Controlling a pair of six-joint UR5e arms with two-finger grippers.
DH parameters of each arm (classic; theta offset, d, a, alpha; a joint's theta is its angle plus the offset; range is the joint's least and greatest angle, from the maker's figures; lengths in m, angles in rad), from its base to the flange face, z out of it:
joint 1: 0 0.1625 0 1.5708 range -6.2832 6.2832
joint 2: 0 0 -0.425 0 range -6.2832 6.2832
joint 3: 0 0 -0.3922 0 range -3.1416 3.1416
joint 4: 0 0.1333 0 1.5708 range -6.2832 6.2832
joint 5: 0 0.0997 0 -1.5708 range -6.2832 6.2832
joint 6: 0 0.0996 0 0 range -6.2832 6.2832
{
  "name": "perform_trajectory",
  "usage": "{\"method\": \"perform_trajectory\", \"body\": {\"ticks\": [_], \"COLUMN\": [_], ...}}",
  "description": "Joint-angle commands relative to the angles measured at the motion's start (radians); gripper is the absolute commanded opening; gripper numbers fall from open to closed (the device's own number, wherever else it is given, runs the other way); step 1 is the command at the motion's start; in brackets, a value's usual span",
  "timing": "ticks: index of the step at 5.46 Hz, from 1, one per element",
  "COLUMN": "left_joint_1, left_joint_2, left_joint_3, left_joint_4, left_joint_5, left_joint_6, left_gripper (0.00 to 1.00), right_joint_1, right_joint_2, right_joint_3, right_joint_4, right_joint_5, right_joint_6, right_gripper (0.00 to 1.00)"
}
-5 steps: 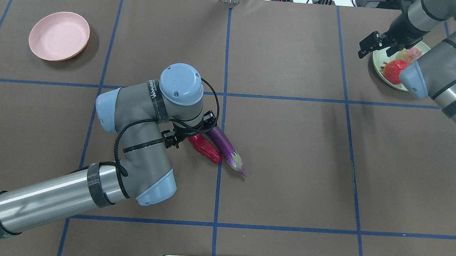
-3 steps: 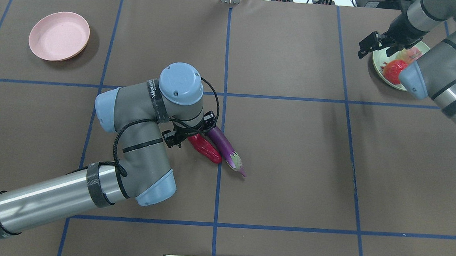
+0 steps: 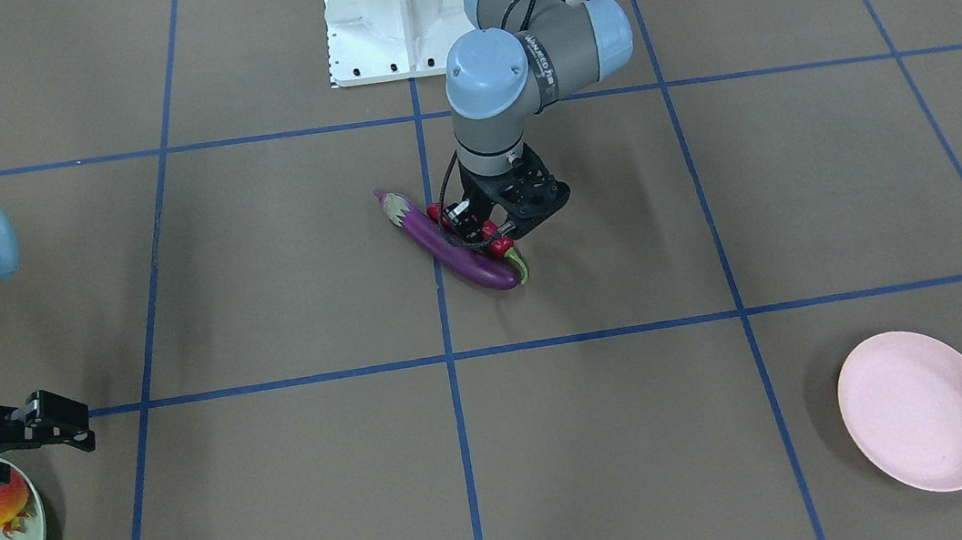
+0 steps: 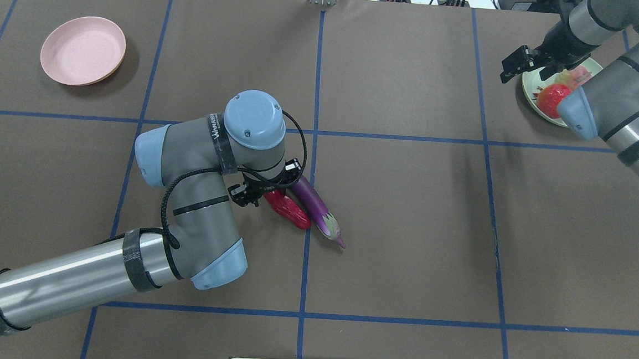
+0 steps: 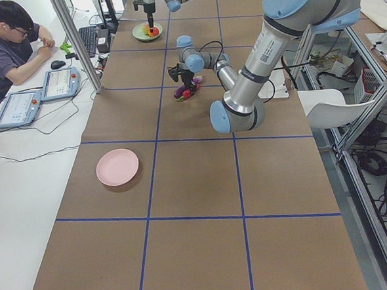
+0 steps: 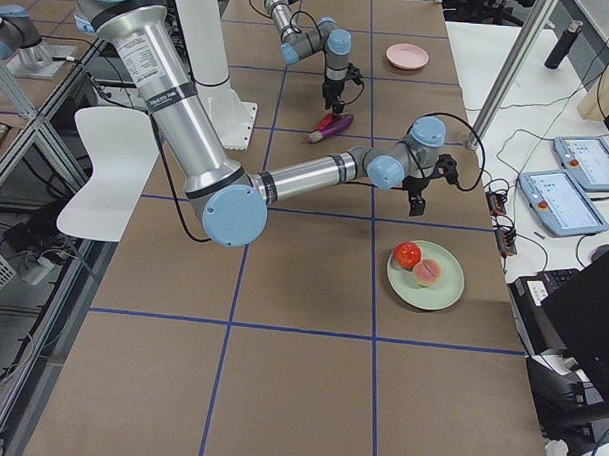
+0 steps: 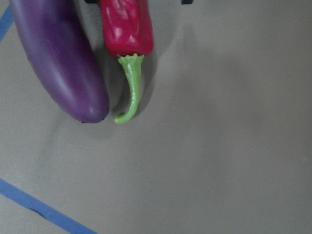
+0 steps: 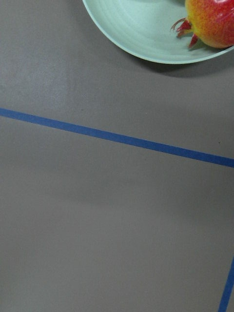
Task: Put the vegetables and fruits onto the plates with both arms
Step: 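Lower the left gripper onto the red chili pepper and close on it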
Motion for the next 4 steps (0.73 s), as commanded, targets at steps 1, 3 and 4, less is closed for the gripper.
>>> {"method": "perform_trajectory", "body": {"ticks": [1,3,4], "left_joint_1": [0.003,0.003,0.003], "left_joint_2": [-0.001,-0.001,-0.003], "left_joint_3": [0.016,0.026,0.032], "left_joint_4": [-0.036,-0.052,-0.053], "left_joint_5": [0.001,0.001,0.001], "left_joint_6": [0.003,0.003,0.003], "left_gripper": [0.64,0.64,0.64], "right_joint_1": [-0.003,-0.005,-0.006], "right_joint_2": [0.0,0.001,0.001], "right_joint_3": [0.0,-0.003,-0.003], "right_joint_4": [0.0,0.0,0.0], "right_joint_5": [-0.001,-0.001,-0.001], "right_joint_6": [0.0,0.0,0.0], "right_gripper": [0.99,0.99,0.99]}}
